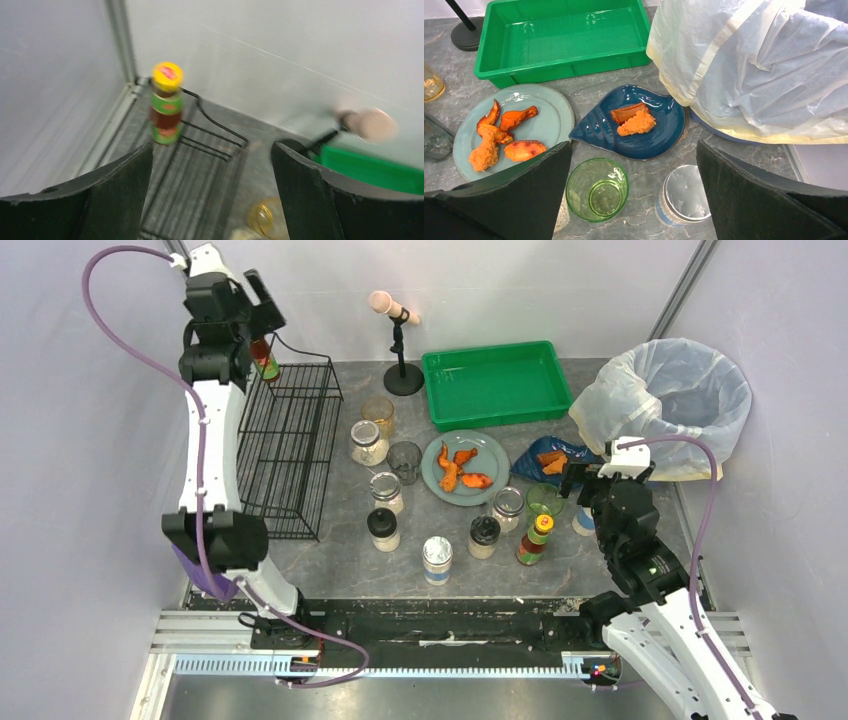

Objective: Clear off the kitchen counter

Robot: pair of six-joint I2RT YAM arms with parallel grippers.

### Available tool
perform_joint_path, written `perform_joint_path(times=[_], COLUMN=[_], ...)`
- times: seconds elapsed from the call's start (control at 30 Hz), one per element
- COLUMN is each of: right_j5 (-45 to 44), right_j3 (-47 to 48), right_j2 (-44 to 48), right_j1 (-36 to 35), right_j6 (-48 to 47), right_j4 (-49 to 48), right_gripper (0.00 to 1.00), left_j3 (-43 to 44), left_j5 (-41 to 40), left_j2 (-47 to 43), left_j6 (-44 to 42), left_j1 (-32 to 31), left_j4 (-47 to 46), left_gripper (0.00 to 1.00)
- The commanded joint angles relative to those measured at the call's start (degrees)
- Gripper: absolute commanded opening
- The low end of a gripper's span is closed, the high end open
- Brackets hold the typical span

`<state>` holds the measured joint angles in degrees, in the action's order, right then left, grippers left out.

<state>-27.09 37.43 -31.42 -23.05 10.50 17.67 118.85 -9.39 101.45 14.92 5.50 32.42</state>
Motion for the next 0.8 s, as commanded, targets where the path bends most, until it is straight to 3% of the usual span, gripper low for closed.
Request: perform_joint_path(times=[0.0, 0.4, 0.77], right_j5=[-2.0, -3.3, -5.8], right_j3=[-0.7, -0.7, 0.8], right_j2=[1.0, 3.2, 7.2], right_j1=[-0.1, -0.1, -0.1], right_j6=[0.3, -2.5, -4.8], right_j4=[-3.4, -6.7, -7.2], right_gripper=[0.98, 0.98, 0.98], left_j3=[-7.0, -33.3, -51.0], left_j5=[3.0, 8.0, 11.1], left_j2=[-10.0, -26.7, -29.9], left_j6=[0.1, -4.1, -6.9], left_j1=[-8.9, -33.9, -60.1], left_j4=[-0.9, -4.9, -24.2], left_gripper=[0.93, 0.93, 0.93])
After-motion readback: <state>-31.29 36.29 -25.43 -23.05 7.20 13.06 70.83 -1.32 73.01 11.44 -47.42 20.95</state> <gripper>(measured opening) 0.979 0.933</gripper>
